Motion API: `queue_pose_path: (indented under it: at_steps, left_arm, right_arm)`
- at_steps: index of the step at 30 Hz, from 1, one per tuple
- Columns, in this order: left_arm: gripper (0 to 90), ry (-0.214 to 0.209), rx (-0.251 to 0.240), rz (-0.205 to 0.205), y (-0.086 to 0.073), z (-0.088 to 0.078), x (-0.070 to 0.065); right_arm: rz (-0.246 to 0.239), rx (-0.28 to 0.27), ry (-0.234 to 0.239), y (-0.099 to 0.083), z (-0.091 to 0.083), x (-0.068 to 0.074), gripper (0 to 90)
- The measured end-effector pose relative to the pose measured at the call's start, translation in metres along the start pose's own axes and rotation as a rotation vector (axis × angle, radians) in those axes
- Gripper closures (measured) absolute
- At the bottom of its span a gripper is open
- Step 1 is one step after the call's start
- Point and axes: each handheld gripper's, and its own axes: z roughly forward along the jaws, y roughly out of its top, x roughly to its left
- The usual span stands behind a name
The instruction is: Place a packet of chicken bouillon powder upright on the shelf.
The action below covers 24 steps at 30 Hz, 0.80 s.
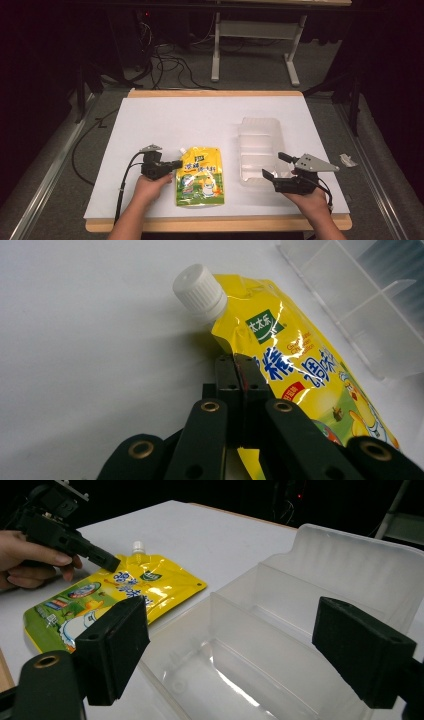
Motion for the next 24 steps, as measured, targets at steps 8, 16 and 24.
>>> queue_pose_path:
  at_steps: [8,16,24]
  left_arm:
    - [90.0,0.062,-0.059,0.108,-0.002,-0.010,-0.020]
    - [90.0,0.076,-0.155,0.211,-0.003,-0.028,-0.042]
    - [90.0,0.069,-0.230,0.304,-0.002,-0.042,-0.061]
  right_arm:
    - [0.007,-0.010,0.000,0.001,-0.002,0.000,15.4]
    - [0.035,-0.006,0.016,0.005,-0.002,0.004,14.9]
    - [0.104,-0.002,0.146,0.018,0.004,0.017,14.5]
